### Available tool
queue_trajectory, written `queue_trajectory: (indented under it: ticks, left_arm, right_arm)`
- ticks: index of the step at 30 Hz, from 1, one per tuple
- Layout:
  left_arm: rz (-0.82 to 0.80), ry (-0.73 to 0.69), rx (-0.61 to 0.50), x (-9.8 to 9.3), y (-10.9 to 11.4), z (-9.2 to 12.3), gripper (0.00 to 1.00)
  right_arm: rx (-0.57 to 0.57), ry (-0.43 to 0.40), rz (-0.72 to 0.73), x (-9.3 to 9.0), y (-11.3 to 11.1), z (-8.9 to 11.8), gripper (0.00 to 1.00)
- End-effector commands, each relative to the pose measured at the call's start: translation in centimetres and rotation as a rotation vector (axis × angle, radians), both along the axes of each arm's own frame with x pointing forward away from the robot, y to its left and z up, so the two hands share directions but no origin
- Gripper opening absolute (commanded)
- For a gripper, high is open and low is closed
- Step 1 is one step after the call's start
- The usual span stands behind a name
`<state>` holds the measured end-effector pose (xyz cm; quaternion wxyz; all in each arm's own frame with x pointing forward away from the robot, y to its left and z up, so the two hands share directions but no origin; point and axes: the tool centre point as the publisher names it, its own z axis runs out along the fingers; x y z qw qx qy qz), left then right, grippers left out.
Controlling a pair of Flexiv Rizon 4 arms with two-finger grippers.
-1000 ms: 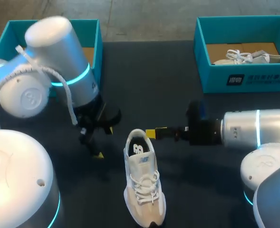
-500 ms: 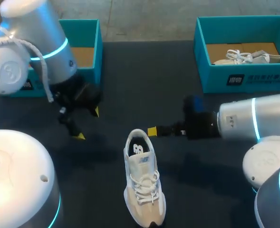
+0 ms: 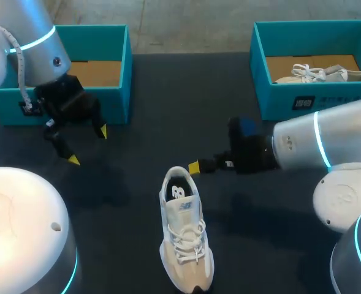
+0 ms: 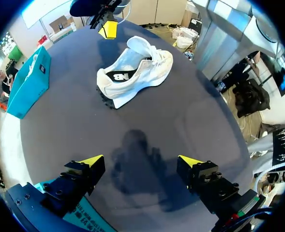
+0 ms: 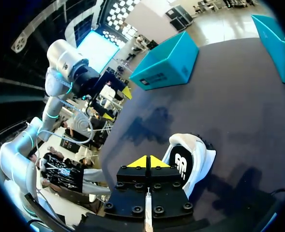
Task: Take the shoe out of the shoebox, open the shoe tongue, remove and reinsert the insole, then place the shoe into the shoebox
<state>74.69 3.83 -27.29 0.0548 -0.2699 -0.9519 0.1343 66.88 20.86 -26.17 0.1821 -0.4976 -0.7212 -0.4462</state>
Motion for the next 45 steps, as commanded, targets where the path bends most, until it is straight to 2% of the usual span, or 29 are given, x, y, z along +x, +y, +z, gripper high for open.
queue_trajectory:
  ticks: [1, 6, 10, 14, 18, 24, 28, 42, 45]
  left_arm:
    - [-0.001, 0.003, 0.006, 0.1, -0.2, -0.1, 1.00]
    - [-0.001, 0.003, 0.006, 0.1, -0.2, -0.1, 1.00]
    - [0.033, -0.055, 0.027, 1.2, 0.1, 0.3, 1.00]
    - [-0.006, -0.093, 0.021, 1.9, 0.8, 0.6, 1.00]
    - [-0.041, -0.081, 0.004, 3.1, 1.8, 0.8, 1.00]
    - [-0.035, -0.050, -0.007, 4.4, 2.8, 0.8, 1.00]
    - [-0.038, -0.044, 0.001, 4.7, 3.1, 0.9, 1.00]
    - [-0.038, -0.044, 0.001, 4.7, 3.1, 0.9, 1.00]
    - [-0.038, -0.044, 0.001, 4.7, 3.1, 0.9, 1.00]
  right_arm:
    - [-0.112, -0.010, -0.056, 0.0, 0.4, 0.2, 0.00]
    - [-0.112, -0.010, -0.056, 0.0, 0.4, 0.2, 0.00]
    - [-0.140, -0.019, -0.031, 0.2, 0.9, 0.0, 0.00]
    - [-0.223, -0.011, -0.035, 0.2, 1.4, -0.3, 0.00]
    - [-0.287, -0.009, -0.037, 0.3, 2.4, -0.9, 0.00]
    - [-0.305, -0.020, -0.051, 0.5, 3.3, -2.0, 0.00]
    - [-0.338, -0.007, -0.075, 0.5, 4.1, -2.9, 0.00]
    - [-0.338, -0.007, -0.075, 0.5, 4.1, -2.9, 0.00]
    - [-0.377, 0.003, -0.100, 0.3, 3.9, -2.7, 0.00]
